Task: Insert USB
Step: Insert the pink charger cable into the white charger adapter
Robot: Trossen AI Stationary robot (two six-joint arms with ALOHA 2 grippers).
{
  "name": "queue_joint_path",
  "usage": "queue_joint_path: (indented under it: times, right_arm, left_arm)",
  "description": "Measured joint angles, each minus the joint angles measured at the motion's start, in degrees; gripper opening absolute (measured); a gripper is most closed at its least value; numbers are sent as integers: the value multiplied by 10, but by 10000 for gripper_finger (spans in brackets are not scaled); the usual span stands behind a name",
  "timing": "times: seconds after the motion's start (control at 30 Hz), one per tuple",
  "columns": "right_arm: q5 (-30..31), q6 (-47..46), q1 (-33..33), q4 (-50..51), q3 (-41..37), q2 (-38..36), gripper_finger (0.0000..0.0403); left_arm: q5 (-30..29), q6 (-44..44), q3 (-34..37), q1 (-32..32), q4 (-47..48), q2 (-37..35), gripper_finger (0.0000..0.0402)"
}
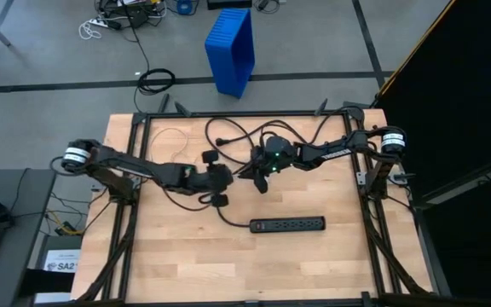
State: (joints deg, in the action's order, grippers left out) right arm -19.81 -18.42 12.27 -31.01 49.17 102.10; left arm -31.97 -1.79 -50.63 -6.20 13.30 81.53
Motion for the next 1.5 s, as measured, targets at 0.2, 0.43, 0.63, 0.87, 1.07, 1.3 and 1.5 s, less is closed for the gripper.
queue_joint_path:
  times: [0.2,0.43,0.63,0.87,1.07,1.3,1.5]
  right_arm:
    - [-13,-43,22,-150,-56,0,0]
    - [-14,-49,26,-196,-65,0,0]
    - [-17,-49,24,-215,-64,0,0]
    - [-24,-32,12,-215,-64,0,0]
    - [-19,6,-2,-215,-64,0,0]
    - [-2,19,-2,-217,-64,0,0]
    - [1,24,-2,-220,-64,0,0]
  left_arm:
    - [92,43,114,0,-221,-78,95]
    - [172,144,234,0,-499,-42,95]
    - [111,194,259,1,-602,31,94]
    - [55,155,259,2,-754,86,94]
    - [60,143,259,9,-779,88,94]
    - [95,162,259,10,-762,88,94]
    - [147,160,278,-7,-795,88,94]
